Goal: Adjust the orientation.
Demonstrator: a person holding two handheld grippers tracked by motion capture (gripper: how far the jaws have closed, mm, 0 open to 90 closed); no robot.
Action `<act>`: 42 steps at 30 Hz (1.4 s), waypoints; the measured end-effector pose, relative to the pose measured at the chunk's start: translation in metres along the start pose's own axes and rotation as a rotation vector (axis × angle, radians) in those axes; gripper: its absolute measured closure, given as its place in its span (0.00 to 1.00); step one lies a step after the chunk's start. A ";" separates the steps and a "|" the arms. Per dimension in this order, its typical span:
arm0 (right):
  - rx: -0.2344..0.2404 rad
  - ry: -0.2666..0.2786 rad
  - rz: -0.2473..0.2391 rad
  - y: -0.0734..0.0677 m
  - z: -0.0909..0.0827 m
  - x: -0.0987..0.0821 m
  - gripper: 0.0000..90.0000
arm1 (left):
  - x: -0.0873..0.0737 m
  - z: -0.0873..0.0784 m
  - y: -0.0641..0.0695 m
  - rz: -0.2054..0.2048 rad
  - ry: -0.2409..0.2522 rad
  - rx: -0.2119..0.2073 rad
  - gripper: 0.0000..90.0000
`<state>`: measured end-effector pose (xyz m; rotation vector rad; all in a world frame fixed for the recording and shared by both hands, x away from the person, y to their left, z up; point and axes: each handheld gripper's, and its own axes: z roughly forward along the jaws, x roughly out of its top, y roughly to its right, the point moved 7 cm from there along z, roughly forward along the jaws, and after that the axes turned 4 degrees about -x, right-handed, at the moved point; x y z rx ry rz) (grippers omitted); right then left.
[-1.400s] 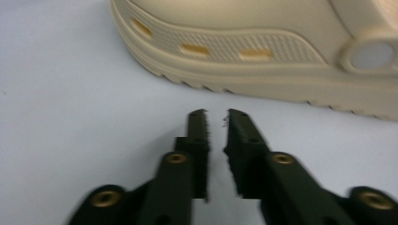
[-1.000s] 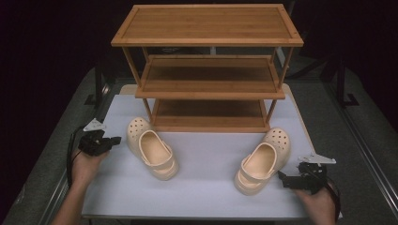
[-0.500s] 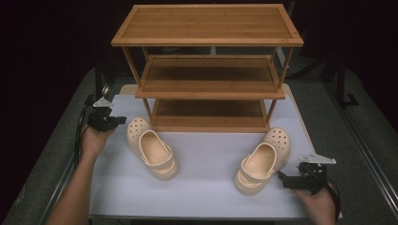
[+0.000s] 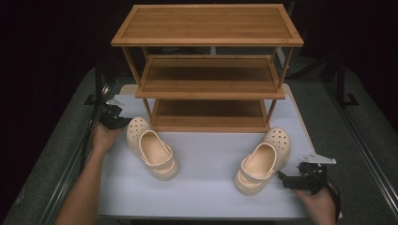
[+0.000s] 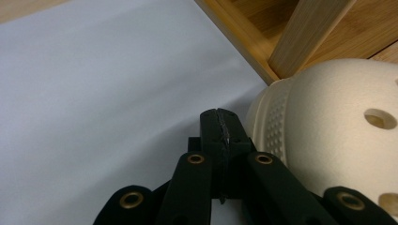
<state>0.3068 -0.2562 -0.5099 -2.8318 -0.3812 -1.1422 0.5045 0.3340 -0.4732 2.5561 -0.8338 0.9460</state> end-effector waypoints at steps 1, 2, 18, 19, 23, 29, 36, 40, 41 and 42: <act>0.000 0.000 0.000 0.000 0.000 0.000 0.00 | 0.000 0.000 0.001 -0.004 0.003 -0.008 1.00; 0.000 0.000 0.000 0.000 0.000 0.000 0.00 | 0.000 0.000 0.001 -0.005 0.004 -0.017 1.00; 0.000 0.000 0.000 0.000 0.000 0.000 0.00 | -0.001 -0.001 0.042 0.085 0.016 -0.092 1.00; 0.000 0.000 0.000 0.000 0.000 0.000 0.00 | -0.002 -0.001 0.046 0.092 0.014 -0.097 1.00; 0.000 0.000 0.000 0.000 0.000 0.000 0.00 | -0.004 0.000 0.058 0.123 0.002 -0.075 1.00; 0.000 -0.001 0.000 0.000 0.000 0.000 0.00 | -0.008 -0.001 0.070 0.117 0.022 -0.108 1.00; 0.000 -0.001 0.000 0.000 0.000 0.000 0.00 | -0.011 0.000 0.088 0.131 0.042 -0.131 1.00; 0.000 -0.001 0.000 0.000 0.000 0.000 0.00 | -0.012 0.000 0.096 0.140 0.042 -0.141 1.00; 0.000 -0.001 0.000 0.000 0.000 0.000 0.00 | -0.012 0.000 0.098 0.147 0.040 -0.143 1.00; 0.000 -0.001 0.000 0.000 0.000 0.000 0.00 | -0.012 0.000 0.100 0.148 0.040 -0.144 1.00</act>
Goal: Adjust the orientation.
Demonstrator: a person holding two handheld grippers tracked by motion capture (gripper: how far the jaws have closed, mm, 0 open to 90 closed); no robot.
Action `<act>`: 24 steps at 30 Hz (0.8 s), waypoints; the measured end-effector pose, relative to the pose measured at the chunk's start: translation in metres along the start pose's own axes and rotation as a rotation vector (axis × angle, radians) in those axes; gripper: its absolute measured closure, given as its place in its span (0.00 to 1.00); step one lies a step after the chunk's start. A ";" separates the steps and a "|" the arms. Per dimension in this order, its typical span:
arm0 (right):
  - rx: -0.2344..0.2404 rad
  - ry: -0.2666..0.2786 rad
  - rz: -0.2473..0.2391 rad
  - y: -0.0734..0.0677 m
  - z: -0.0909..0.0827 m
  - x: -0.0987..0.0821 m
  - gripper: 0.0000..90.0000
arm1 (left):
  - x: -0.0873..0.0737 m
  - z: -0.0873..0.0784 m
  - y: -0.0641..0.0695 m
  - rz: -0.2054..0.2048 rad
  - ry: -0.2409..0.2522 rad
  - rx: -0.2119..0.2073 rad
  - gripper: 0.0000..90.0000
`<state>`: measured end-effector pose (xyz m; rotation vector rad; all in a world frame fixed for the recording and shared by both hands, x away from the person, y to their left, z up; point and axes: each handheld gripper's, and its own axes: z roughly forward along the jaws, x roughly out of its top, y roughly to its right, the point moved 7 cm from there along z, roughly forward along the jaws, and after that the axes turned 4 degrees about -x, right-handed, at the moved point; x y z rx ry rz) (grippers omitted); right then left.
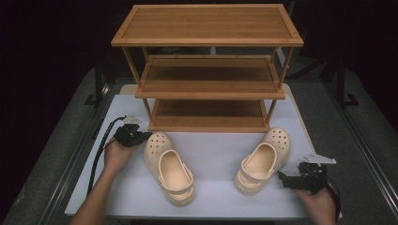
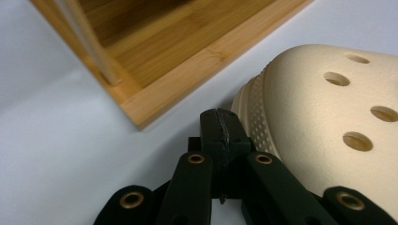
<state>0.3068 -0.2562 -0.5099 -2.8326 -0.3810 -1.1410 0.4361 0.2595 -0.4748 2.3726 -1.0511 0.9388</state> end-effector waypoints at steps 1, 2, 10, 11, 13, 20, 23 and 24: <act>0.000 0.000 0.000 0.000 0.000 0.000 0.00 | 0.000 0.001 0.001 -0.001 0.005 -0.001 1.00; 0.000 0.000 0.000 0.000 0.000 0.000 0.00 | 0.000 0.001 0.002 0.000 0.004 0.000 1.00; 0.000 0.001 0.000 0.000 0.000 0.000 0.00 | -0.008 -0.014 -0.005 -0.033 0.019 -0.001 1.00; -0.001 0.001 0.000 0.000 0.000 0.000 0.00 | -0.010 -0.017 -0.005 -0.035 0.017 0.002 1.00; 0.000 0.001 0.000 0.000 0.000 0.000 0.00 | -0.015 -0.027 -0.004 -0.022 0.003 0.031 1.00; -0.001 0.002 0.000 0.000 0.000 0.000 0.00 | -0.035 -0.054 0.011 -0.073 0.037 0.018 1.00; -0.001 0.002 -0.001 0.000 0.000 0.000 0.00 | -0.046 -0.062 0.023 -0.075 0.041 0.006 1.00; -0.001 0.002 -0.001 0.000 0.000 0.000 0.00 | -0.049 -0.064 0.028 -0.081 0.051 -0.004 1.00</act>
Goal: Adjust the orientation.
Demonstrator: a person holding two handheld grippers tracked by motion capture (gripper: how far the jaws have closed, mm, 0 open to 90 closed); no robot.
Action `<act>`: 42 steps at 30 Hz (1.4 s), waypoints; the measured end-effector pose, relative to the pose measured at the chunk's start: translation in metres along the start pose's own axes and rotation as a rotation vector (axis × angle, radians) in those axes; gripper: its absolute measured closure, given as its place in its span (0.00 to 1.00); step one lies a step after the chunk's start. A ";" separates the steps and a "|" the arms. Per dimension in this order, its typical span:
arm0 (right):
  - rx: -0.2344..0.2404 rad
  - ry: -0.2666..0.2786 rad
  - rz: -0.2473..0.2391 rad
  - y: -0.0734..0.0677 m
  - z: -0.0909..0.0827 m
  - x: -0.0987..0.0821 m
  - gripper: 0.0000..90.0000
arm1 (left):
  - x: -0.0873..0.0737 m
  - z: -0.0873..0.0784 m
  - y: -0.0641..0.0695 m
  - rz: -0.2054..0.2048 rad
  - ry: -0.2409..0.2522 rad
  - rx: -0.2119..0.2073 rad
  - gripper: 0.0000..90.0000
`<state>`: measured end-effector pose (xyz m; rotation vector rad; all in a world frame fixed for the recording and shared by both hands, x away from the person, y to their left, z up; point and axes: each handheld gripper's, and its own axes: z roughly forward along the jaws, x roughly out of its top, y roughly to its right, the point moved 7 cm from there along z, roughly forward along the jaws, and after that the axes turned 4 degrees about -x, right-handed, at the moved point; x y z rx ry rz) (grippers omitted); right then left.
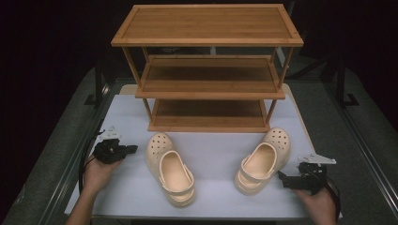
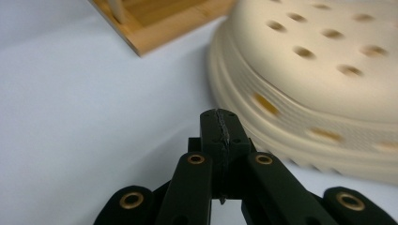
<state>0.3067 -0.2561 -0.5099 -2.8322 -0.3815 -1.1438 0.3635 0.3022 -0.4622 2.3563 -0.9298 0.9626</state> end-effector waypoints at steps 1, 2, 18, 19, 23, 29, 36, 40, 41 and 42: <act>0.000 -0.002 0.002 0.000 0.000 0.000 0.00 | -0.003 -0.002 0.005 -0.007 0.010 -0.013 1.00; 0.000 -0.002 0.000 0.000 0.000 0.000 0.00 | -0.006 -0.004 0.009 -0.007 0.013 -0.018 1.00; 0.000 -0.002 0.001 0.000 0.000 0.000 0.00 | -0.028 -0.006 0.075 0.047 0.034 -0.131 1.00; 0.000 -0.002 0.001 0.000 0.000 0.000 0.00 | -0.027 -0.003 0.077 0.055 0.029 -0.139 1.00; 0.000 -0.002 0.001 0.000 0.000 0.000 0.00 | -0.023 0.003 0.081 0.062 0.032 -0.160 1.00; 0.000 -0.002 0.001 0.000 0.000 0.000 0.00 | -0.017 0.012 0.082 0.083 0.026 -0.150 1.00; 0.000 -0.002 0.001 0.000 0.000 0.000 0.00 | -0.012 0.015 0.081 0.105 0.019 -0.152 1.00; 0.000 -0.002 0.003 0.000 0.000 0.000 0.00 | -0.007 0.020 0.079 0.113 0.012 -0.153 1.00; 0.000 -0.003 0.000 0.000 0.000 0.000 0.00 | -0.005 0.022 0.077 0.118 0.009 -0.153 1.00; 0.000 -0.003 0.001 0.000 0.000 0.000 0.00 | -0.004 0.024 0.077 0.120 0.008 -0.156 1.00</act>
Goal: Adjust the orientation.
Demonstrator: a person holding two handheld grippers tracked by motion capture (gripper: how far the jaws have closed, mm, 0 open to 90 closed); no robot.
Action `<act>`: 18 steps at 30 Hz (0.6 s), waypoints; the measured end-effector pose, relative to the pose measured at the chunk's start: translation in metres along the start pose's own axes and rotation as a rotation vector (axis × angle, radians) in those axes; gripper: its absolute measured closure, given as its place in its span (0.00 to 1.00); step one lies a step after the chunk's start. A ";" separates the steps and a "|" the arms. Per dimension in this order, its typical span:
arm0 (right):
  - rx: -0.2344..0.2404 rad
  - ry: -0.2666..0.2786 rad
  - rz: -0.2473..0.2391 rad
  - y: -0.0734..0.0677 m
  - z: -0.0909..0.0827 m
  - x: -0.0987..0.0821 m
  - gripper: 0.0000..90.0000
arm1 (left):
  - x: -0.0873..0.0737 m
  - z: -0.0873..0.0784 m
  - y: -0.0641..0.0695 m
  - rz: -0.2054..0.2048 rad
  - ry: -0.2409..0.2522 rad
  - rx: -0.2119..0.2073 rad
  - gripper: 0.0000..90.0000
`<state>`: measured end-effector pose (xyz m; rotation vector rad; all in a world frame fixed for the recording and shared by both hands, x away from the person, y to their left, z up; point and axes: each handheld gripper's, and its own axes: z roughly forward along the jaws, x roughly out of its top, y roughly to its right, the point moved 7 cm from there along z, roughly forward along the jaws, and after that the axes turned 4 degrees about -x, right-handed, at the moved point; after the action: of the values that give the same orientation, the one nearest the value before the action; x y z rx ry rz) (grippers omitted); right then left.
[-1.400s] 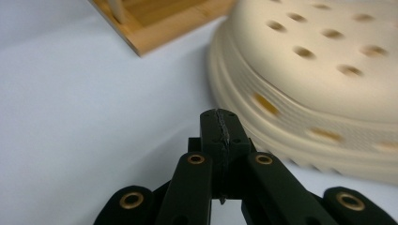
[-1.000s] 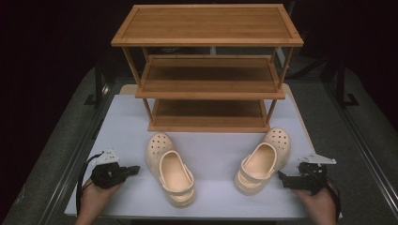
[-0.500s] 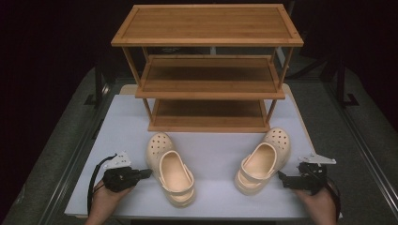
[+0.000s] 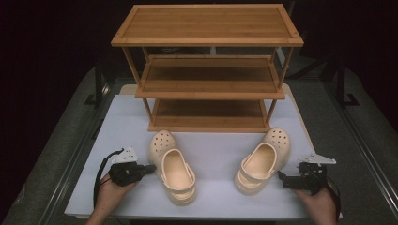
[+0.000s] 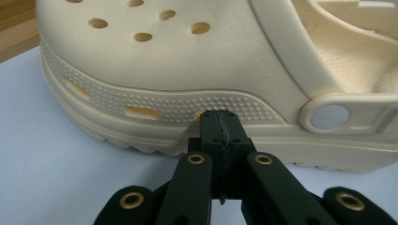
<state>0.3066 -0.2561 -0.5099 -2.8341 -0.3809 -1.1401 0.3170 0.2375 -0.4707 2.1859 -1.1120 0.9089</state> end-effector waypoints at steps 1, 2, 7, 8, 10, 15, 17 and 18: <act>0.000 0.000 0.000 0.000 0.000 0.000 0.00 | 0.001 0.001 -0.001 -0.002 -0.003 -0.002 1.00; 0.000 0.000 0.000 0.000 0.000 0.000 0.00 | 0.002 0.002 -0.002 -0.001 -0.004 -0.003 1.00; 0.000 0.000 0.000 0.000 0.000 0.000 0.00 | 0.007 0.006 -0.005 0.006 -0.018 0.003 1.00; 0.000 0.000 0.000 0.000 0.000 0.000 0.00 | 0.007 0.006 -0.006 0.008 -0.023 0.009 1.00; 0.000 0.000 0.000 0.000 0.000 0.000 0.00 | 0.007 0.006 -0.006 0.008 -0.026 0.010 1.00; 0.000 0.000 0.000 0.000 0.000 0.000 0.00 | 0.005 0.003 -0.011 0.001 -0.040 0.045 1.00; 0.000 0.001 0.000 0.000 0.000 0.000 0.00 | 0.005 0.001 -0.014 -0.007 -0.034 0.051 1.00; 0.000 0.000 0.000 0.000 0.000 0.000 0.00 | 0.006 0.000 -0.016 -0.011 -0.032 0.060 1.00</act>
<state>0.3066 -0.2561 -0.5099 -2.8335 -0.3810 -1.1405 0.3326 0.2432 -0.4688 2.2603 -1.0995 0.9169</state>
